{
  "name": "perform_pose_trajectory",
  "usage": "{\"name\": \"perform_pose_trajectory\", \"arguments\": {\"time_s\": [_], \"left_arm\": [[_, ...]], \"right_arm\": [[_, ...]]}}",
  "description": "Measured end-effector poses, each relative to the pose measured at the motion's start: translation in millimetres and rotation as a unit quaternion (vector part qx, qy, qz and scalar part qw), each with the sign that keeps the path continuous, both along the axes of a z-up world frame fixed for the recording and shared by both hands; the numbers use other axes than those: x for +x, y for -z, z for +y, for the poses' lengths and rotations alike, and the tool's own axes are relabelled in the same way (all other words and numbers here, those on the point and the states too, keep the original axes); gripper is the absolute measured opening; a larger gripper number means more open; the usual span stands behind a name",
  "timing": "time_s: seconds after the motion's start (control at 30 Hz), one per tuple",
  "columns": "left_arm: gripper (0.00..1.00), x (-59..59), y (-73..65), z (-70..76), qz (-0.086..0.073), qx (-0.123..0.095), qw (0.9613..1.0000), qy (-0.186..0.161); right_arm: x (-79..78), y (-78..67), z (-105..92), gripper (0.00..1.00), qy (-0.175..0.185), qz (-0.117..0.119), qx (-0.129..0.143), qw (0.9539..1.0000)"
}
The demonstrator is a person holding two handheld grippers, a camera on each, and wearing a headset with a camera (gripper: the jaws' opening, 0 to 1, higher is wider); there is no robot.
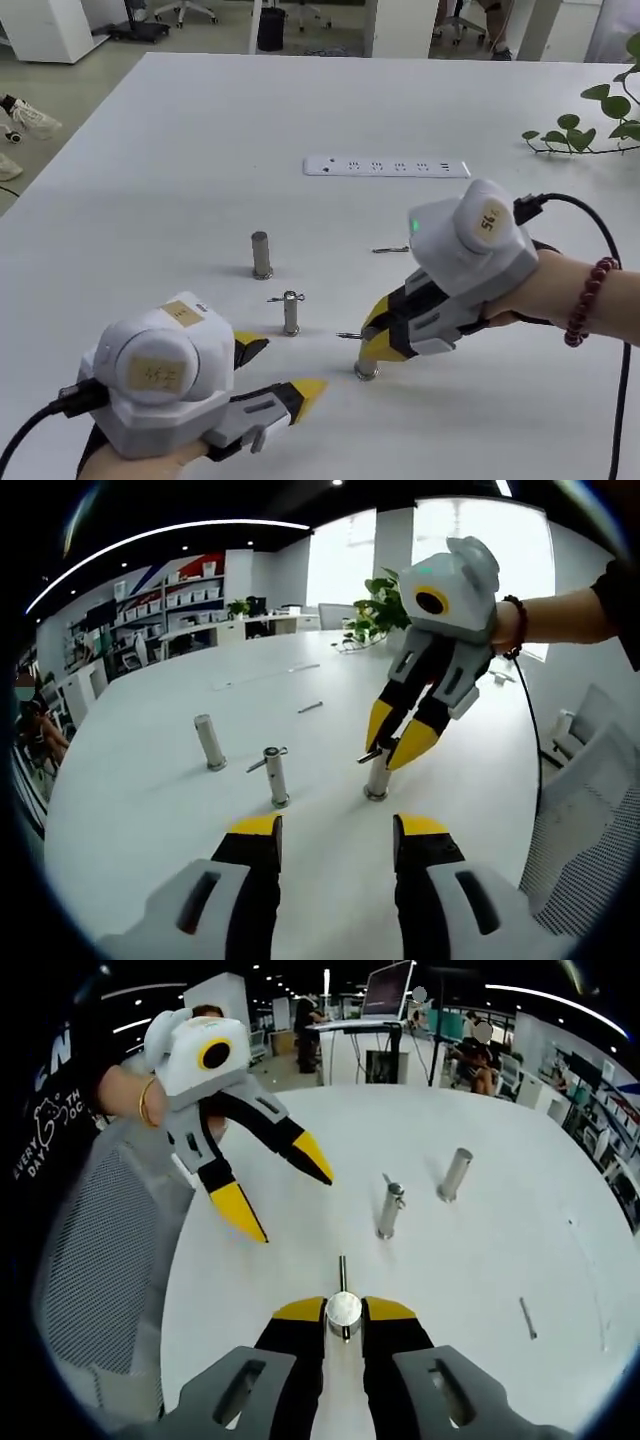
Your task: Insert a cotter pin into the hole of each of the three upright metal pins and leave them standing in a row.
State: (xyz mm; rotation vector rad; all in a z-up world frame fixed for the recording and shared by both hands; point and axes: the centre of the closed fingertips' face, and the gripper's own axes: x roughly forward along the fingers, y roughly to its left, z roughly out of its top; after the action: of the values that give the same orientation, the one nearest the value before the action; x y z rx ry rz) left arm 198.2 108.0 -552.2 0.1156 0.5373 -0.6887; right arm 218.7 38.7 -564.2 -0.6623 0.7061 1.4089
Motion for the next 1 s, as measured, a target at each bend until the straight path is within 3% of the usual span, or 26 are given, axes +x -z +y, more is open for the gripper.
{"name": "perform_pose_trajectory", "arguments": {"time_s": [0.17,0.6,0.73,0.87,1.0], "left_arm": [[0.47,-1.1,-2.1,9.4,-0.005,0.001,1.0,-0.008],[0.6,-2.6,-4.2,10.2,-0.009,-0.01,0.9999,-0.006],[0.63,-0.8,-4.8,10.2,-0.023,0.0,0.9997,-0.004],[0.64,0.1,-5.8,9.4,-0.026,-0.009,0.9996,-0.007],[0.66,1.3,-5.3,11.7,-0.032,0.005,0.9995,-0.003]], "right_arm": [[4.0,-0.2,-1.1,0.08,-0.001,-0.001,-0.002,1.0],[22.2,-3.8,1.1,0.08,-0.012,-0.006,-0.008,0.9999],[28.0,-3.7,2.4,0.08,-0.016,-0.007,-0.011,0.9998],[34.4,-4.8,4.9,0.08,-0.014,-0.007,-0.009,0.9998],[38.1,-5.6,8.0,0.08,-0.015,-0.008,-0.011,0.9998]]}}
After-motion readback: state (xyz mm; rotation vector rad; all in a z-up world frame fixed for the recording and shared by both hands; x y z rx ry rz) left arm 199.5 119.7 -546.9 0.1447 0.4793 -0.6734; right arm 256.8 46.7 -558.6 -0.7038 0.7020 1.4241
